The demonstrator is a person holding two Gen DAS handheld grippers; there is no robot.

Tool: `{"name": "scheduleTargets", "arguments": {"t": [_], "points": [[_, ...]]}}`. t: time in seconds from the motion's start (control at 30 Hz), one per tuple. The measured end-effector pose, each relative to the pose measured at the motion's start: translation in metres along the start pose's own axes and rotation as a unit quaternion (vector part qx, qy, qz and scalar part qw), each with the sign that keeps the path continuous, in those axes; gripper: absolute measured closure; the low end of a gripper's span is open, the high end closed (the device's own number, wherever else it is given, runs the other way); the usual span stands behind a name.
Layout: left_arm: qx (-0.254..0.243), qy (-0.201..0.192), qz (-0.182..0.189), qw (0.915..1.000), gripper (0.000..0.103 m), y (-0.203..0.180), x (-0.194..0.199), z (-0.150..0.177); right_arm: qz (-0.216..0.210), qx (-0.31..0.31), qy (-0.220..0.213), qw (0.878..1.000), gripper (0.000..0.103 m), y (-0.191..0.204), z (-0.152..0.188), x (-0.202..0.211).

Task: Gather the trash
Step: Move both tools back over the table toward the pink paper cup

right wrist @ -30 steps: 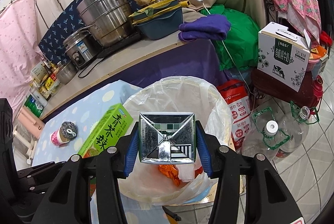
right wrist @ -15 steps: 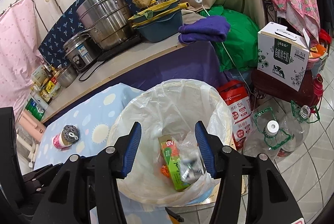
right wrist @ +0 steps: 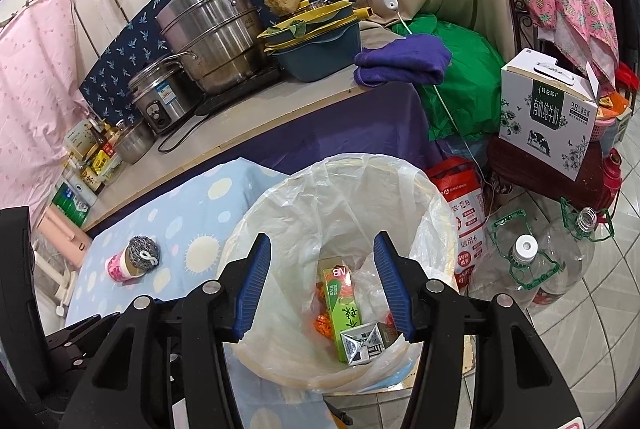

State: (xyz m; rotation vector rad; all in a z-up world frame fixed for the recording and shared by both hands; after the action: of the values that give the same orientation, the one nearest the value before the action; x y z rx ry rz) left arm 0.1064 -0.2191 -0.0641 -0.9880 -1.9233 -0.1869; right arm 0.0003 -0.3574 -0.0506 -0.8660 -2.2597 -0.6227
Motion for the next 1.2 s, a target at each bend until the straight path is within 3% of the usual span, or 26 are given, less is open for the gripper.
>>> {"name": "scheduleTargets", "arguments": {"t": [0.33, 0.6, 1.2], "points": [[0.035, -0.018, -0.018, 0.9991, 0.031, 0.034, 0.017, 0.004, -0.016, 0.032, 0.003, 0.999, 0.05, 0.035, 0.005, 0.003], [0.083, -0.033, -0.041, 0.9952, 0.024, 0.082, 0.038, 0.014, -0.034, 0.07, 0.012, 0.997, 0.05, 0.08, 0.018, 0.002], [0.207, -0.063, -0.085, 0.9726, 0.018, 0.214, 0.079, 0.044, -0.083, 0.176, 0.043, 0.98, 0.05, 0.219, 0.055, -0.018]]}}
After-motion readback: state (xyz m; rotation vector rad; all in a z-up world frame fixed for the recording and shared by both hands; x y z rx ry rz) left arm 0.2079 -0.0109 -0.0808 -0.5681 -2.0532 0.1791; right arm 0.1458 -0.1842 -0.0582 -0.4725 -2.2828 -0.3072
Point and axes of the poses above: each gripper's, at about its wrist camera, not at the fingertips, and x roughly against the way its jaws point, y to its left, z to its underside, the point moved 2 cm from there along -x, roughly the way its jaws point, and after that the axes turned 14 degrees about z, right-handed, at the moved point
